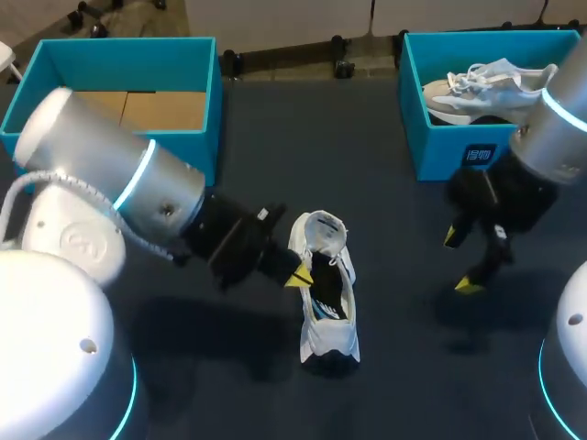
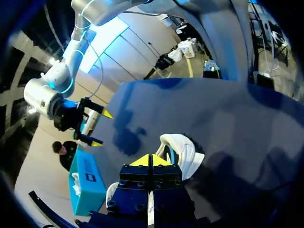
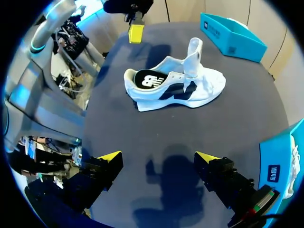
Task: Take the shoe out of the shoebox, open the shoe tongue, remove and reinsert the insole, then place the shoe into the shoebox
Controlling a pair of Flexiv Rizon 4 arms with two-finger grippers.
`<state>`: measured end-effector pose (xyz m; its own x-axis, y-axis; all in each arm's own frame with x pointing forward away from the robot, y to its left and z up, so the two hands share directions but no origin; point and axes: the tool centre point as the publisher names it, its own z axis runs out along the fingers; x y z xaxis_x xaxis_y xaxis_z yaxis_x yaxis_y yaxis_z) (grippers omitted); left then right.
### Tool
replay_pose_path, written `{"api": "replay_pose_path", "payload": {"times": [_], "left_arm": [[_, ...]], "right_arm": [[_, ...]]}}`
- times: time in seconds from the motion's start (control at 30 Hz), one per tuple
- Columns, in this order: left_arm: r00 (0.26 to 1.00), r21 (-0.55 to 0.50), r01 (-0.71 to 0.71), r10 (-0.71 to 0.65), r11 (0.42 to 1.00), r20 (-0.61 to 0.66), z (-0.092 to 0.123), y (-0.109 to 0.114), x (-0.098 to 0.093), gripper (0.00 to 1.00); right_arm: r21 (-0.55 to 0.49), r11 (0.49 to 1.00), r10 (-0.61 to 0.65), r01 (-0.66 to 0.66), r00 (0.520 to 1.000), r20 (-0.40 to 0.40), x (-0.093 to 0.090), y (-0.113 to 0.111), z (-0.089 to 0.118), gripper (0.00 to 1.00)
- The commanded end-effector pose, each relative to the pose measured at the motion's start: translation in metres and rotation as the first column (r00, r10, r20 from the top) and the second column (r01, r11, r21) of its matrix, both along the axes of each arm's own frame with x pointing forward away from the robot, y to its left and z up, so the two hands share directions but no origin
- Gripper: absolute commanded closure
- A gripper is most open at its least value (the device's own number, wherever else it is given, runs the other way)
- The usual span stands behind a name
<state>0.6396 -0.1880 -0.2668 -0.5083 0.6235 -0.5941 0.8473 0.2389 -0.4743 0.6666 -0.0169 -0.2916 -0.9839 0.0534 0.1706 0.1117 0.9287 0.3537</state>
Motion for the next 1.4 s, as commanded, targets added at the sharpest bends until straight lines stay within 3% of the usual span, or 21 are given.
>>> {"api": "replay_pose_path", "payload": {"times": [0.03, 0.33, 0.6, 0.73, 0.8, 1.17, 1.4], "left_arm": [[0.997, 0.128, 0.074, -0.069, 0.989, -0.042, 0.003, -0.002, 0.004, 1.0], [0.997, 0.128, 0.074, -0.069, 0.989, -0.042, 0.003, -0.002, 0.004, 1.0], [0.97, 0.307, 0.235, -0.202, 0.922, -0.136, -0.002, -0.013, 0.008, 1.0], [0.951, 0.448, 0.307, -0.291, 0.84, -0.107, 0.001, -0.019, 0.009, 1.0], [0.938, 0.569, 0.319, -0.339, 0.758, -0.075, 0.014, -0.018, 0.017, 1.0], [0.938, 0.569, 0.319, -0.339, 0.758, -0.075, 0.014, -0.018, 0.017, 1.0], [0.864, 0.624, 0.477, -0.46, 0.619, -0.204, -0.002, -0.023, 0.023, 1.0]], "right_arm": [[0.0, 1.0, -0.001, 0.001, 1.0, 0.003, -0.001, -0.002, 0.001, 0.0], [0.0, 1.0, -0.001, 0.001, 1.0, 0.003, -0.001, -0.002, 0.001, 0.0], [-0.018, 1.0, -0.018, 0.018, 1.0, -0.005, 0.003, -0.037, 0.014, 0.0], [-0.005, 1.0, -0.019, 0.019, 1.0, 0.003, 0.004, -0.046, 0.015, 0.0], [-0.005, 1.0, -0.019, 0.019, 1.0, 0.003, 0.004, -0.046, 0.015, 0.0], [-0.005, 1.0, -0.019, 0.019, 1.0, 0.003, 0.004, -0.046, 0.015, 0.0], [-0.005, 1.0, -0.019, 0.019, 1.0, 0.003, 0.004, -0.046, 0.015, 0.0]]}}
